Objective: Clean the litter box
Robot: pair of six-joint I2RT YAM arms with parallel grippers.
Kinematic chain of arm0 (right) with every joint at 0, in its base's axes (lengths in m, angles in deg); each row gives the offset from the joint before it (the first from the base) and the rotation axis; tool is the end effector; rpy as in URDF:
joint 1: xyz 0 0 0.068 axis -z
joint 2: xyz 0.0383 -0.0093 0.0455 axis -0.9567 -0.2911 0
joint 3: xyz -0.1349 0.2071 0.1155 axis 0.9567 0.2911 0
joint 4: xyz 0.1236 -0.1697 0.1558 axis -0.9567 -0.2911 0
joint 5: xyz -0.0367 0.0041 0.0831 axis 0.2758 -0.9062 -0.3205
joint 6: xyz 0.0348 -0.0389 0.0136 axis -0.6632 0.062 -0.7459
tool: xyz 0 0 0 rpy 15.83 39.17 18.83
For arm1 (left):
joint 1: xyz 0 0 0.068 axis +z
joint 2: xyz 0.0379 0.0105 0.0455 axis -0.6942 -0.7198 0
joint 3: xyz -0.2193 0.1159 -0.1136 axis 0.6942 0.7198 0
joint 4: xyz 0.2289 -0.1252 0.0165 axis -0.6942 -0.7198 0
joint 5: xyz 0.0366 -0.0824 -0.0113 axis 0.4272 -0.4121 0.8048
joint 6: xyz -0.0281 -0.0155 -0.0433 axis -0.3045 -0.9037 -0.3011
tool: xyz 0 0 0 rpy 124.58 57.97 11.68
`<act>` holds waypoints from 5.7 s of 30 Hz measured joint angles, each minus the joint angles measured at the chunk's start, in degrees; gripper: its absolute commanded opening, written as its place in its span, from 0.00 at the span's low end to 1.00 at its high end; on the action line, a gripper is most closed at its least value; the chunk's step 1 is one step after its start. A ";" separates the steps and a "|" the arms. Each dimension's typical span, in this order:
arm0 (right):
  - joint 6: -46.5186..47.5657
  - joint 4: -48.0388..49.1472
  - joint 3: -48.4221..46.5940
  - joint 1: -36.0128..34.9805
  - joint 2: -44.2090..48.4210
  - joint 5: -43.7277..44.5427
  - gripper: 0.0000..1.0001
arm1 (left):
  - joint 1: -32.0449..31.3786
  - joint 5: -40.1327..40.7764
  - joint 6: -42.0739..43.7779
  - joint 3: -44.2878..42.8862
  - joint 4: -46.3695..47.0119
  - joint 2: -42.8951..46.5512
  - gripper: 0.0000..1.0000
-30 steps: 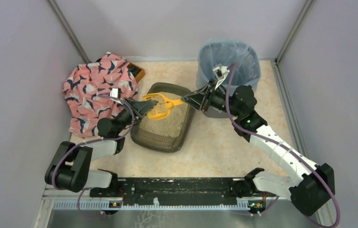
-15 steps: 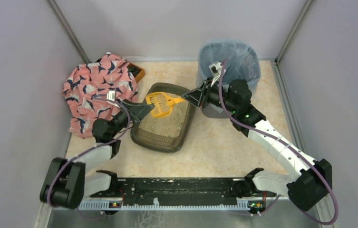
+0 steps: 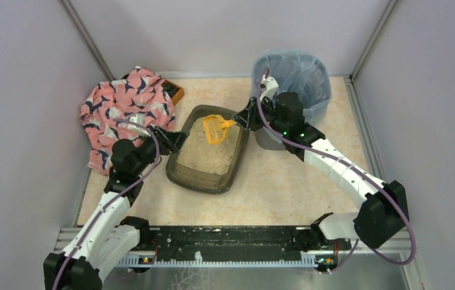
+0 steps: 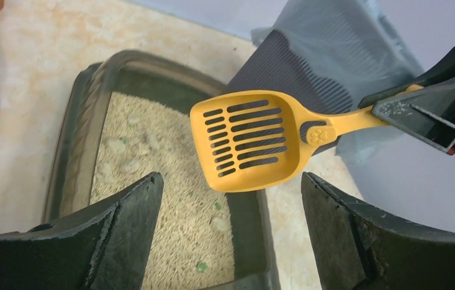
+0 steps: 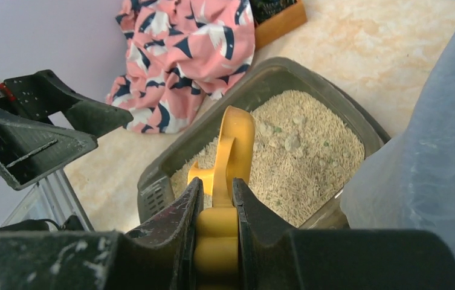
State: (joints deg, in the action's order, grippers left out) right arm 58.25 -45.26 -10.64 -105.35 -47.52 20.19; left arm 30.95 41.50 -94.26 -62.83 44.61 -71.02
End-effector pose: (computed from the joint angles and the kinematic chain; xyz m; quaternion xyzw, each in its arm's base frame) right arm 0.2504 0.1712 0.3519 -0.1700 0.7487 0.3914 0.5073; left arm 0.1868 -0.0545 0.2824 -0.0218 0.7067 -0.3830 0.5945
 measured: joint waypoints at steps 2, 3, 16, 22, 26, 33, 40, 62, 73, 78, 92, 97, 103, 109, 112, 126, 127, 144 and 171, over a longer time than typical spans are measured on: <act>-0.11 -0.37 -0.20 -0.04 -1.40 -0.07 0.00 | 0.00 0.07 -0.11 1.27 0.02 -0.09 0.86; -0.15 -0.83 -0.20 -0.11 -1.62 -0.17 0.00 | 0.00 -0.15 -0.31 2.19 0.52 -0.24 0.86; -1.90 -1.31 -3.19 -0.24 3.43 -4.94 0.00 | 0.00 -9.16 -8.79 6.71 16.35 -6.91 0.82; -3.72 -1.25 -3.19 -0.26 6.75 -7.52 0.00 | 0.00 -15.43 -15.30 7.04 26.91 -13.62 0.78; -4.85 -0.55 -2.45 -0.26 8.13 -8.98 0.00 | 0.00 -17.22 -18.47 7.45 32.22 -16.50 0.58; -7.13 0.46 1.66 -0.44 8.74 -11.13 0.00 | -0.39 -18.38 -20.33 5.79 36.96 -19.06 0.51; -8.07 2.01 1.88 -1.05 8.74 -12.39 0.00 | -1.75 -18.95 -22.97 5.57 41.88 -22.62 0.25; -8.07 5.97 4.72 -0.96 8.90 -8.72 0.37 | -4.61 -17.64 -29.46 7.80 55.45 -27.36 0.00; -6.82 4.74 5.11 -1.01 12.07 -8.48 0.34 | -5.01 -18.34 -31.65 7.89 59.95 -29.27 0.00; -5.97 4.31 5.14 -1.01 13.62 -8.13 0.37 | -5.25 -19.19 -33.51 7.43 62.40 -31.74 0.00; -4.02 3.87 6.40 -0.98 13.62 -7.80 0.46 | -5.51 -21.73 -44.06 4.37 68.32 -42.82 0.00; -4.00 3.87 7.02 -0.98 13.60 -7.65 0.47 | -5.64 -21.84 -44.35 3.85 68.35 -40.24 0.00; -4.02 3.91 7.02 -0.98 13.55 -7.63 0.38 | -5.64 -21.81 -44.35 3.76 68.35 -37.66 0.00; -4.13 4.31 7.02 -0.98 13.55 -8.11 0.37 | -5.64 -21.66 -44.04 3.76 68.35 -37.44 0.00; -4.04 4.31 7.02 -1.01 13.55 -8.07 0.43 | -5.64 -21.70 -44.02 3.76 68.35 -37.44 0.00; -4.02 4.31 7.02 -0.94 13.55 -6.99 0.34 | -5.64 -21.70 -44.26 3.96 68.35 -39.17 0.00; -4.04 4.31 7.02 -0.94 13.55 -7.02 0.30 | -5.64 -21.70 -44.33 4.02 68.35 -39.23 0.00; -4.44 4.13 7.10 -0.55 12.94 -7.28 0.00 | -4.44 -22.29 -43.52 5.05 68.04 -38.88 0.98; 4.55 -1.77 -10.45 -5.60 -16.33 9.09 0.00 | 4.22 2.78 -2.21 4.02 -4.87 2.05 0.98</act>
State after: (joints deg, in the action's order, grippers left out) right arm 62.79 -47.03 -21.09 -110.94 -63.84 29.28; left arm 35.17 44.28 -96.47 -58.81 39.74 -68.96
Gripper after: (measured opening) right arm 0.199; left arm 0.979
